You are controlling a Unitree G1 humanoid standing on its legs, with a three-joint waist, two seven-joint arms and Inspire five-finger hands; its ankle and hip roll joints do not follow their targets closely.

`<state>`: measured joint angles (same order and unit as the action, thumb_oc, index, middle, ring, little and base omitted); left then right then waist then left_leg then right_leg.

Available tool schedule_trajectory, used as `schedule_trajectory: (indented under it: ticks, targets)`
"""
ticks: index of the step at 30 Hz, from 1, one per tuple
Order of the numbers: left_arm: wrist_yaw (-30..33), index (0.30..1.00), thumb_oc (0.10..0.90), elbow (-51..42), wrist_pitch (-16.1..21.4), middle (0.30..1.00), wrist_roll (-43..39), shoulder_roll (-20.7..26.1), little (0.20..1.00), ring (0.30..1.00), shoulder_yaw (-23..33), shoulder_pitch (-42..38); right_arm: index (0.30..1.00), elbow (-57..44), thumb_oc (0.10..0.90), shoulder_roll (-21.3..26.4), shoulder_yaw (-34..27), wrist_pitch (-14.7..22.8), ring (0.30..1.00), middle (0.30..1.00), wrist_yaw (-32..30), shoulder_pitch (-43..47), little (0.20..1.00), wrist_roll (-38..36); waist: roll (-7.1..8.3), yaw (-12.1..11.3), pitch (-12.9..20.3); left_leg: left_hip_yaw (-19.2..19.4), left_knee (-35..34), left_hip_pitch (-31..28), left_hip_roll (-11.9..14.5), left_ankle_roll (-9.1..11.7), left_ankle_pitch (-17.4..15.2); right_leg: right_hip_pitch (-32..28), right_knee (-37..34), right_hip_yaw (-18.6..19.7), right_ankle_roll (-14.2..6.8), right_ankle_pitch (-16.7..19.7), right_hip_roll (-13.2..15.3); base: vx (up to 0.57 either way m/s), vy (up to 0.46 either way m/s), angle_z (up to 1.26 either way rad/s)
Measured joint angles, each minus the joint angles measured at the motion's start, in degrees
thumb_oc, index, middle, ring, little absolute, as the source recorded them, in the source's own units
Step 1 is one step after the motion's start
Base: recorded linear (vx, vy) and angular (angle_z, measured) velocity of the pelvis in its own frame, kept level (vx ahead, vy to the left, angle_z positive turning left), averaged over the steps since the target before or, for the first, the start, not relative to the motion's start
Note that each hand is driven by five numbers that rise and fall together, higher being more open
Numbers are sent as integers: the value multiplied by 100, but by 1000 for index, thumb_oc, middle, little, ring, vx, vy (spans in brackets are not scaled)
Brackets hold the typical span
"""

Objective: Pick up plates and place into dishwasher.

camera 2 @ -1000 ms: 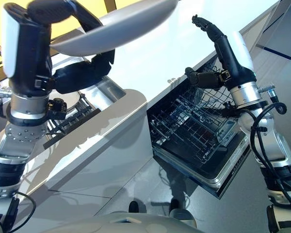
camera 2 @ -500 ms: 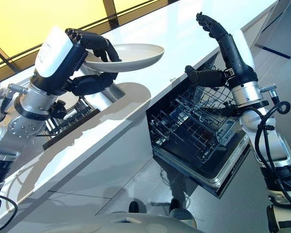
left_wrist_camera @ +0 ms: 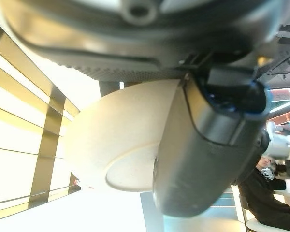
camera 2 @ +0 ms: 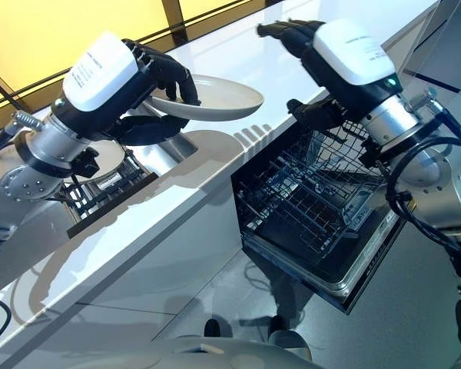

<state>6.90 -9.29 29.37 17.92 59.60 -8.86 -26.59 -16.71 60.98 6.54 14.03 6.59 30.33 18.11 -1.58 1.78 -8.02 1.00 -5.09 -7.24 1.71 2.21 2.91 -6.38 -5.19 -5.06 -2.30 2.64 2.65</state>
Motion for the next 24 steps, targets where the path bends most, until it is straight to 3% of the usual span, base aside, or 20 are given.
schedule_trajectory:
  ticks: [12, 24]
  targets:
    - [-13, 300, 100, 10, 116, 300, -39, 1, 200, 300, -164, -61, 900, -193, 800, 88, 558, 83, 900, 900, 377, 217, 900, -126, 25, -56, 26, -74, 0, 11, 0, 3, 17, -30, 0, -80, 0, 0, 6, -9, -2, 3]
    - [357, 300, 100, -27, -236, 300, 219, 115, 200, 300, -194, -124, 900, -167, 800, 116, 560, -397, 900, 900, 775, 255, 900, -382, 44, -57, 38, -151, 0, 98, -4, 10, 68, 1, 0, -190, 0, 0, 12, -4, -1, 5]
